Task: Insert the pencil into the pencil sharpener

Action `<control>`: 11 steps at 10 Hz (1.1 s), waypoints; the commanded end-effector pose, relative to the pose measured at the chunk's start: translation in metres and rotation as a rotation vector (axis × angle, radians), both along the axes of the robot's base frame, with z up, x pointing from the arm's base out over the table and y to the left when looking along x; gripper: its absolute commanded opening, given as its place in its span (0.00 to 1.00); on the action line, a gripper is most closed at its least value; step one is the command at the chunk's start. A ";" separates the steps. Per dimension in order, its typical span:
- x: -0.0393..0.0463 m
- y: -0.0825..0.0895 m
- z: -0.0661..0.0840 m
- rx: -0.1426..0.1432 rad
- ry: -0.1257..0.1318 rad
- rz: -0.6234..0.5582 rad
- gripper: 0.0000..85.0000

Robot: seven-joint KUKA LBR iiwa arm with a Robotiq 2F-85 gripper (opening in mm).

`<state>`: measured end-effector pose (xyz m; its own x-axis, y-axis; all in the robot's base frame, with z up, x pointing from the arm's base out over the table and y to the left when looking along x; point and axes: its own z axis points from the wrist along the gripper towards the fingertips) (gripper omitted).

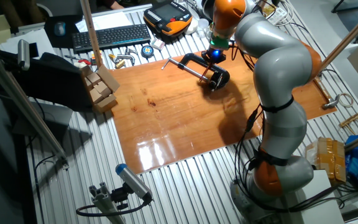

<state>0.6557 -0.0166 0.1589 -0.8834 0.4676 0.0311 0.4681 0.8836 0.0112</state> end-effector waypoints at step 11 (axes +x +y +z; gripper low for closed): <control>0.0189 -0.009 -0.028 0.016 0.010 -0.108 0.00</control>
